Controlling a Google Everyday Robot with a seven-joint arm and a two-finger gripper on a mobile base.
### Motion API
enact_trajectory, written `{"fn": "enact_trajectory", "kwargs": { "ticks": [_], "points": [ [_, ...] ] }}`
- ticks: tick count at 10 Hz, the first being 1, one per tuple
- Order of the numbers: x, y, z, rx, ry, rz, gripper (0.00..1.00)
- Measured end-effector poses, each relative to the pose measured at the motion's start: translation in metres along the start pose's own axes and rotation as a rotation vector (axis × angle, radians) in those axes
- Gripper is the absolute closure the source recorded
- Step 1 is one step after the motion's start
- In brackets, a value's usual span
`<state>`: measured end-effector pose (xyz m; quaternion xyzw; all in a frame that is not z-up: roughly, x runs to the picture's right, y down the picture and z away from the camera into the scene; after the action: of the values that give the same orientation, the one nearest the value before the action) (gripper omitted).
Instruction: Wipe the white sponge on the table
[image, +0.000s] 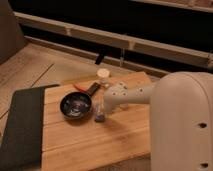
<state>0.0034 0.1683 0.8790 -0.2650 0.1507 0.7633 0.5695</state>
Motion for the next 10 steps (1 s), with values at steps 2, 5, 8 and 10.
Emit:
{"fn": "enact_trajectory", "kwargs": {
  "ticks": [2,5,8,10],
  "points": [
    [-0.008,-0.021,-0.002,0.03,0.001,0.033,1.0],
    [-0.039,-0.046,-0.01,0.055,-0.027,0.04,1.0],
    [-0.081,-0.032,-0.013,0.017,-0.075,-0.017,1.0],
    [-0.097,-0.01,-0.009,-0.024,-0.084,-0.063,1.0]
  ]
}}
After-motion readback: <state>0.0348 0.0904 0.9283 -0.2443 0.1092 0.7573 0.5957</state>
